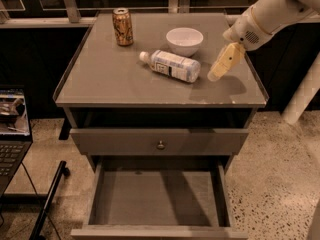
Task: Place blue plastic bottle into middle drawer
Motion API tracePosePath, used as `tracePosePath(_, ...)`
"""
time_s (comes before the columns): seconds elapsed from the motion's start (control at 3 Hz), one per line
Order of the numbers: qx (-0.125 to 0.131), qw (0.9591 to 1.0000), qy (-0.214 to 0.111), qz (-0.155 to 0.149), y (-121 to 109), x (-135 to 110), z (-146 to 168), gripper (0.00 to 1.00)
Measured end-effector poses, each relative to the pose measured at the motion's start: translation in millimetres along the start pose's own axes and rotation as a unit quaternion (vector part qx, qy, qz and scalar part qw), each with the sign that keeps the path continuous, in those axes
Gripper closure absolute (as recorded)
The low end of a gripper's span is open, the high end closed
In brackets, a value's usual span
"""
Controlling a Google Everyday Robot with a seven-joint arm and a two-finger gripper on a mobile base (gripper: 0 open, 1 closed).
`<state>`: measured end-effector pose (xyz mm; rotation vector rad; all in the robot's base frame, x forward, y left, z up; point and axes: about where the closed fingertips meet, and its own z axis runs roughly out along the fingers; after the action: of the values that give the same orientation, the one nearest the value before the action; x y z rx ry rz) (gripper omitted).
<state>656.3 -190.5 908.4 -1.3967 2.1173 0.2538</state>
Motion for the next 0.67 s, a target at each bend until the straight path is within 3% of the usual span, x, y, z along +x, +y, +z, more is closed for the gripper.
tracePosePath(0.33,-0.017,0.9995,-0.025,-0.003,-14,-20,39,0.0)
tracePosePath(0.67,-0.039,0.9982,-0.045,-0.008,-32,-61,102,0.0)
